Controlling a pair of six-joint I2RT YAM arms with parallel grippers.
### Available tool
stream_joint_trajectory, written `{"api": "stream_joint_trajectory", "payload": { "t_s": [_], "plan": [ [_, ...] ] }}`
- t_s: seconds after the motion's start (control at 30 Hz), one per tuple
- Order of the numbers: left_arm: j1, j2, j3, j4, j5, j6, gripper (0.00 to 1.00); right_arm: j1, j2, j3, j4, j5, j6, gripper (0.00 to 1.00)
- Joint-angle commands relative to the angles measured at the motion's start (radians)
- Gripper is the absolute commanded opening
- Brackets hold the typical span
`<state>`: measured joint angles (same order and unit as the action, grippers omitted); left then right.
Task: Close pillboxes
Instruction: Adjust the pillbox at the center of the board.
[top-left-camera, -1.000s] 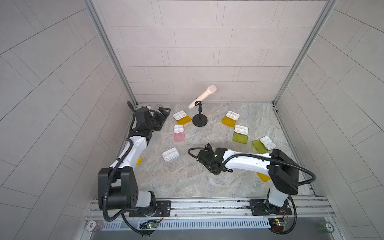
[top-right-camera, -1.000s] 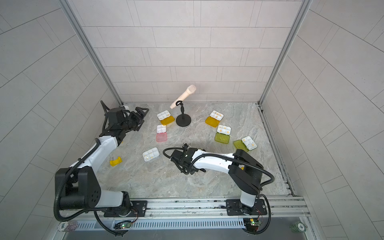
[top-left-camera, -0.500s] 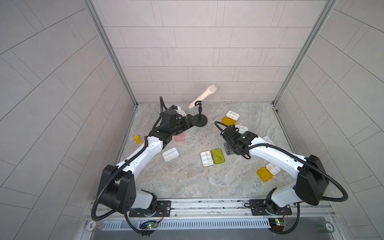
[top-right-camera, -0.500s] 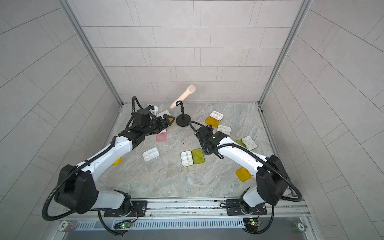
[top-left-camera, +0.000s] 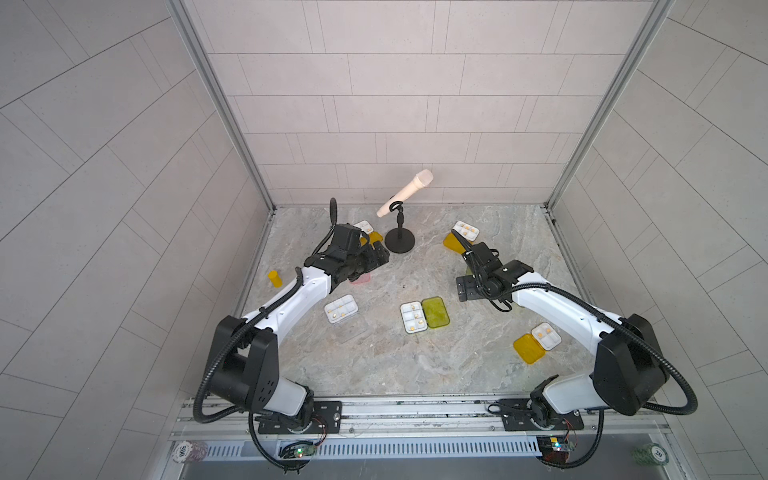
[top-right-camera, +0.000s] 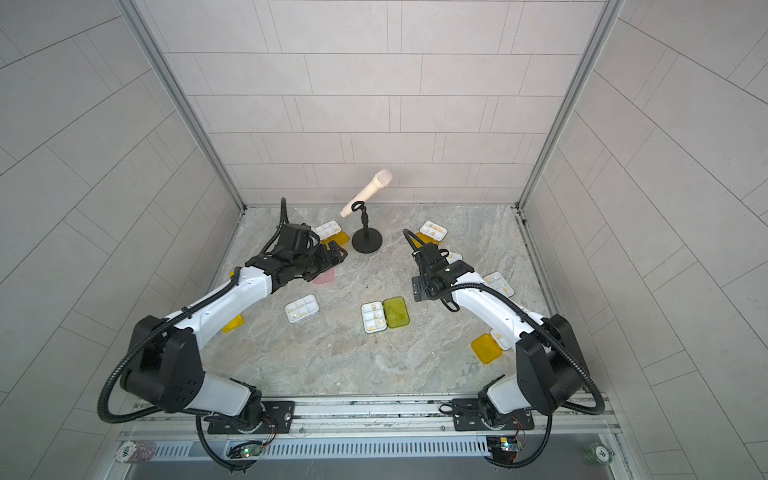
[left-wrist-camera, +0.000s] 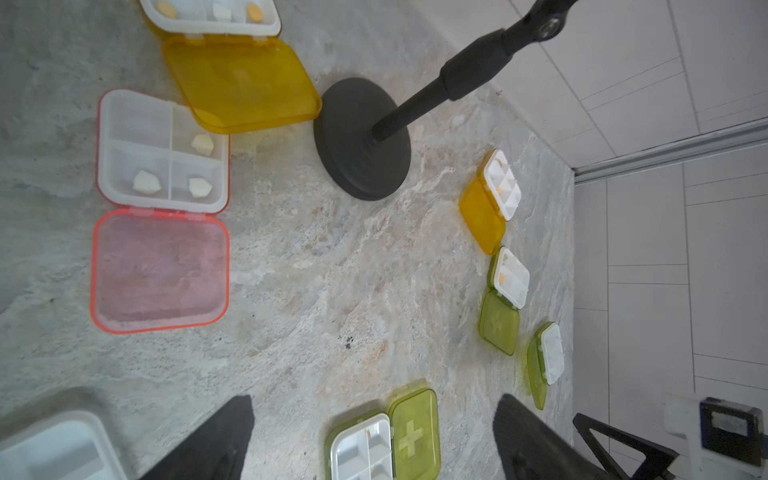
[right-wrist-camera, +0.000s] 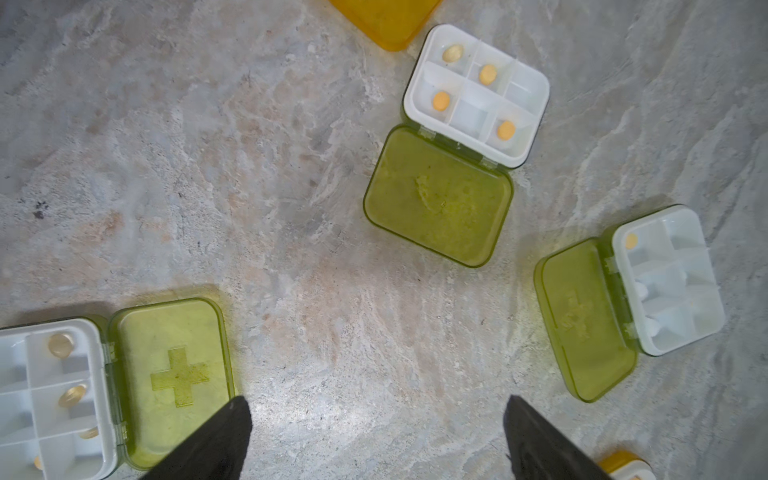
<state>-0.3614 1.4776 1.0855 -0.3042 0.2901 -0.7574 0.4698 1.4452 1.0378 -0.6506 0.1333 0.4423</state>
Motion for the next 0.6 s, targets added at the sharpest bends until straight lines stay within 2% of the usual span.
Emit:
{"api": "stream_joint_trajectory", "payload": {
  "t_s": [0.0,0.07,0.23,0.57],
  "plan": [
    [-0.001,0.021,0.055,-0.157,0.018,0.027,0.95,-0.003,0.002,-0.021,0.033,-0.073,-0.028,0.96],
    [-0.002,0.032,0.023,-0.165,0.042,0.022,0.95,-0.003,-0.003,-0.029,0.047,-0.080,-0.028,0.97],
    [-0.018,0.055,-0.144,-0.027,0.090,-0.052,0.95,-0.007,0.013,-0.035,0.075,-0.099,-0.018,0.97],
    [-0.159,0.201,-0.121,0.011,0.046,-0.037,0.96,-0.025,-0.003,-0.081,0.107,-0.129,-0.019,0.98]
  ]
}}
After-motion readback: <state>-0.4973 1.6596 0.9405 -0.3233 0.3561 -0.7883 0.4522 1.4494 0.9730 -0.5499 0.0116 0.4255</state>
